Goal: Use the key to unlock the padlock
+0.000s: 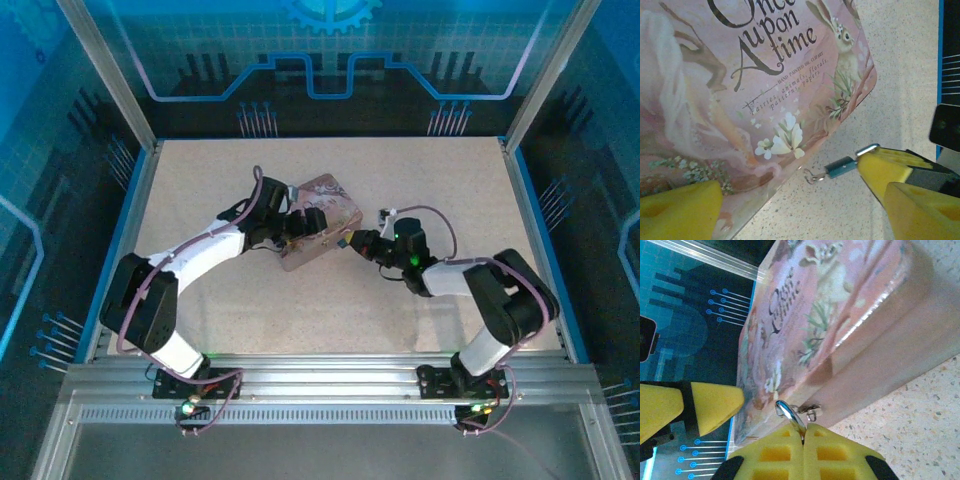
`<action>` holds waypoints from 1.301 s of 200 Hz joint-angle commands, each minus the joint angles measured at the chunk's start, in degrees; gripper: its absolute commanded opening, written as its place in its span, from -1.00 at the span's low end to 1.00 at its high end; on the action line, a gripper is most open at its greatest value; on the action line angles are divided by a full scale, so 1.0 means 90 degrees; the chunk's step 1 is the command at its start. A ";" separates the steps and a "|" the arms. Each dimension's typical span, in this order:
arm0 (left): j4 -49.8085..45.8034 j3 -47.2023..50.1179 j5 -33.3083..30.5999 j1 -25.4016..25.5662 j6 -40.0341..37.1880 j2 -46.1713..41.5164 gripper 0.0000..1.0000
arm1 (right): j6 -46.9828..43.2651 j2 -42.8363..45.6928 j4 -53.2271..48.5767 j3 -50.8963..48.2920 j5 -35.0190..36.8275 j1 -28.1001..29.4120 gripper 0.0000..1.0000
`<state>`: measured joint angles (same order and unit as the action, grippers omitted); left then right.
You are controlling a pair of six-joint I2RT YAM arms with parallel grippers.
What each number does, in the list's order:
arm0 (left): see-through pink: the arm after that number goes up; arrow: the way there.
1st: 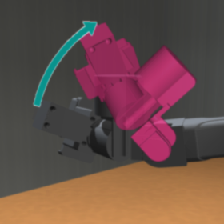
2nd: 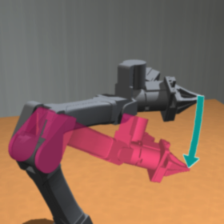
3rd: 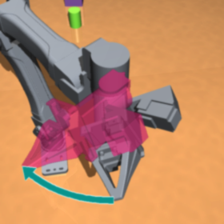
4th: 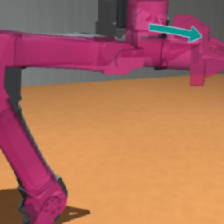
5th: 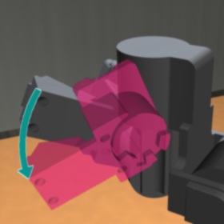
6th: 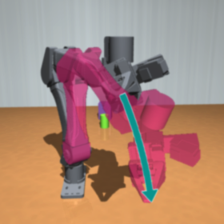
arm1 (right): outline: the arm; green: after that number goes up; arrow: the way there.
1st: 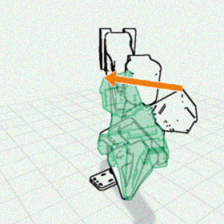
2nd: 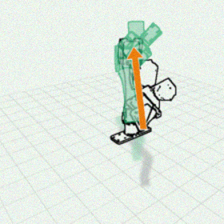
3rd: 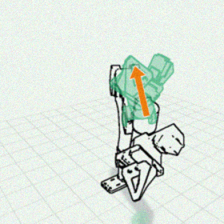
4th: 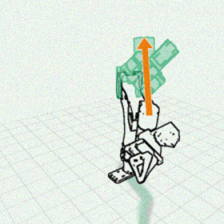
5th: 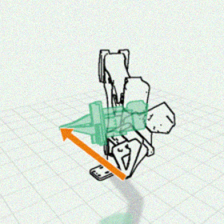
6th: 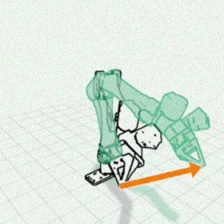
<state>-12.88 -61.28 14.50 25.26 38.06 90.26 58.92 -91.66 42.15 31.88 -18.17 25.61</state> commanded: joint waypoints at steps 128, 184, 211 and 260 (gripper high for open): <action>0.0410 0.1671 -0.0544 -0.0383 -0.0814 -0.2845 0.98 | -0.3567 0.2448 -0.6296 0.1205 -0.0111 -0.0112 -0.94; 0.0814 0.2754 -0.0963 -0.0489 -0.0366 -0.3797 0.98 | -0.3955 0.2862 -0.8040 0.1519 0.0162 -0.0100 -0.93; 0.1129 0.3144 -0.1105 -0.0522 -0.0302 -0.4138 0.98 | -0.3992 0.3067 -0.8477 0.1466 0.0226 -0.0094 -0.93; 0.1275 0.3436 -0.1328 -0.0531 -0.0348 -0.4557 0.98 | -0.3771 0.3285 -0.8914 0.1226 0.0191 -0.0062 -0.93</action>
<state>-4.25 -31.73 4.71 20.93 34.57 51.57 24.38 -63.02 -33.06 43.92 -16.45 25.32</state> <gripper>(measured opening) 0.989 0.058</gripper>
